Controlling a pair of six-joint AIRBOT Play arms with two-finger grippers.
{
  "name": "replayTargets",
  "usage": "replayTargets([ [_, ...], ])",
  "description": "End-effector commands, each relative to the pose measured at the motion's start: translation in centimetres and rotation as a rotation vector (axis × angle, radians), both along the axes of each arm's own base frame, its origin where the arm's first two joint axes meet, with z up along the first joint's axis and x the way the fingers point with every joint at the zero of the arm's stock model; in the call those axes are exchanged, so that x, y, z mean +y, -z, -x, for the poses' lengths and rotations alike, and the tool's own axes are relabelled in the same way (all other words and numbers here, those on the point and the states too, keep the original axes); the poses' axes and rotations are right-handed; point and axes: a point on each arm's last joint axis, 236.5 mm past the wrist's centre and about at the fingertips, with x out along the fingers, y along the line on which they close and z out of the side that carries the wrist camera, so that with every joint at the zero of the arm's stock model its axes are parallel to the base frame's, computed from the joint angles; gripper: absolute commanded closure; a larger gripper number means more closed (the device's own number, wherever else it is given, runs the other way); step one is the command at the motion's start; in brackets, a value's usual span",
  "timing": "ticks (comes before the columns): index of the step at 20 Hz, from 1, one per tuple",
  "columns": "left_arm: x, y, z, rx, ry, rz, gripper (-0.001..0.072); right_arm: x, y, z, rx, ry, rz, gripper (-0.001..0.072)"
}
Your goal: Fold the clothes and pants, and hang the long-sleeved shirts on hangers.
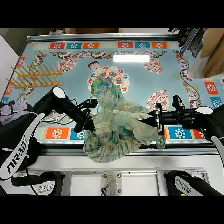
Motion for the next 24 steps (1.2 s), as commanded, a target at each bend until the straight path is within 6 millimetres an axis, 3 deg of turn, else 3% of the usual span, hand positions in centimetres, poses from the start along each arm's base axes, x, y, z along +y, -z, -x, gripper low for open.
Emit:
replayTargets([
  [1,0.0,0.0,0.1,0.001,0.003,-0.001,0.0696,0.0,0.1,-0.1,-0.027,-0.002,0.007,0.0703],
  [7,0.2,0.1,0.2,0.045,-0.041,-0.036,0.069,0.0,0.1,-0.1,-0.027,-0.002,0.007,0.0705],
  [9,0.2,0.1,0.1,0.056,-0.057,-0.045,0.0336,0.0,0.1,-0.1,-0.027,-0.001,0.007,0.0706],
  [15,0.2,0.2,0.0,0.068,-0.083,-0.058,0.033,0.0,0.0,-0.2,-0.028,0.0,0.003,0.0707],
  [24,0.0,0.4,-1.3,0.078,-0.187,-0.093,0.0331,0.4,-3.1,-1.0,-0.044,0.054,-0.096,0.0709],
])
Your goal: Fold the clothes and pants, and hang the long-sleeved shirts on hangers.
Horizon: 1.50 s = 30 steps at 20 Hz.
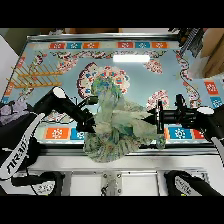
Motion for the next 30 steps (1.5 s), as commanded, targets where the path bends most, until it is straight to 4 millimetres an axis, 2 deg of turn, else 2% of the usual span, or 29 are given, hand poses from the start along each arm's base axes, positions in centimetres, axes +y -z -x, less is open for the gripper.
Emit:
replayTargets([
  [1,-0.1,0.1,-0.6,-0.014,-0.031,-0.009,0.0331,0.1,-1.1,-0.3,-0.001,0.021,-0.029,0.071],
  [4,-0.1,-0.3,-1.2,-0.049,-0.049,-0.008,0.0331,0.1,-1.3,-0.1,0.017,0.025,-0.031,0.071],
  [7,0.2,-1.7,-3.3,-0.122,-0.154,-0.017,0.033,0.1,-1.2,-0.1,0.03,0.028,-0.031,0.071],
  [10,2.0,-3.1,-4.2,-0.121,-0.246,-0.024,0.0329,0.1,-1.2,-0.1,0.037,0.03,-0.032,0.071],
  [15,4.4,-3.5,-4.8,-0.023,-0.391,-0.052,0.0329,0.0,-1.2,-0.3,0.062,0.04,-0.034,0.071],
  [16,5.0,-3.6,-5.4,-0.025,-0.43,-0.055,0.0329,0.0,-1.3,-0.2,0.071,0.043,-0.036,0.071],
  [18,6.6,-4.5,-7.7,-0.059,-0.583,-0.061,0.033,0.0,-1.7,0.0,0.072,0.047,-0.038,0.0711],
  [20,8.6,-6.0,-9.8,-0.12,-0.715,-0.054,0.033,0.1,-2.6,0.2,0.077,0.054,-0.043,0.0711],
  [22,10.2,-7.7,-10.4,-0.177,-0.771,-0.043,0.0331,0.2,-3.8,0.6,0.063,0.062,-0.051,0.071],
  [25,11.8,-9.6,-10.6,-0.187,-0.867,-0.034,0.0331,0.3,-7.2,1.0,0.031,0.091,-0.109,0.0711],
  [30,11.7,-11.4,-10.1,-0.224,-0.883,-0.019,0.0332,-0.2,-13.5,0.3,-0.065,0.201,-0.236,0.0711],
])
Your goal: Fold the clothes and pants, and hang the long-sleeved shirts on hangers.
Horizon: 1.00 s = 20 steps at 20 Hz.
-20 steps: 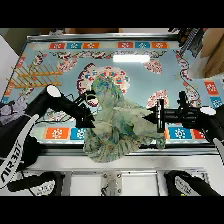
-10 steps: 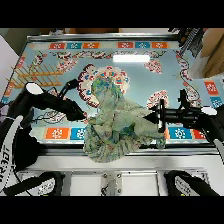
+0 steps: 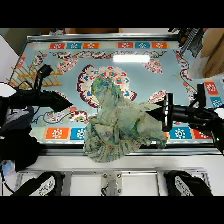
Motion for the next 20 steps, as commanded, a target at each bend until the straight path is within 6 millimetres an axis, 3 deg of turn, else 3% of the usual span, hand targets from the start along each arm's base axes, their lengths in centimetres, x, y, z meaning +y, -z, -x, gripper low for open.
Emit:
replayTargets([
  [1,0.0,-1.0,0.1,-0.003,-0.044,0.013,0.0332,-0.5,-4.4,-0.4,-0.054,0.086,-0.093,0.071],
  [6,-1.8,-1.0,0.7,0.047,-0.052,0.04,0.035,-1.3,-7.4,-0.6,-0.096,0.189,-0.138,0.071],
  [8,-2.5,-0.1,1.1,0.144,-0.134,0.084,0.0347,-1.6,-8.1,-0.5,-0.109,0.217,-0.142,0.0711],
  [10,-3.3,2.0,2.2,0.295,-0.257,0.138,0.0204,-1.6,-8.4,-0.4,-0.109,0.225,-0.146,0.071],
  [11,-3.9,3.4,3.1,0.381,-0.31,0.157,0.0198,-1.6,-8.4,-0.3,-0.109,0.225,-0.147,0.071],
  [14,-7.5,6.5,5.9,0.549,-0.368,0.205,0.0199,-1.7,-8.4,-0.5,-0.089,0.23,-0.155,0.071],
  [20,-17.2,6.3,9.3,0.5,-0.207,0.243,0.0199,-1.6,-8.3,-0.4,-0.069,0.228,-0.159,0.071],
])
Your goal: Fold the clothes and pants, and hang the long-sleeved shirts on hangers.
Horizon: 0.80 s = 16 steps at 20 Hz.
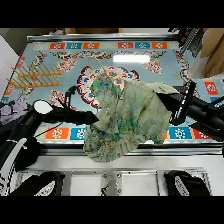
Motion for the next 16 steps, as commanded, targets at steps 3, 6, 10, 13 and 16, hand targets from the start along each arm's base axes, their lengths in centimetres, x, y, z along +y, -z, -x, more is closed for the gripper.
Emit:
replayTargets([
  [3,-6.2,-0.4,1.9,-0.083,0.053,0.028,0.0199,0.0,0.1,0.0,0.016,-0.002,-0.003,0.071],
  [6,-6.3,-0.2,1.5,-0.078,0.025,0.029,0.02,0.1,0.1,0.1,0.016,-0.005,-0.003,0.0711],
  [10,-6.7,1.8,2.2,0.01,0.038,0.022,0.02,0.1,0.0,0.2,0.012,-0.005,-0.002,0.071],
  [13,-7.2,3.0,2.5,0.073,0.029,0.032,0.0314,0.1,-0.3,0.5,0.001,-0.005,-0.001,0.0711],
  [16,-7.0,3.8,2.8,0.093,0.045,0.014,0.0695,0.2,-0.8,1.1,0.003,-0.009,-0.011,0.0711],
])
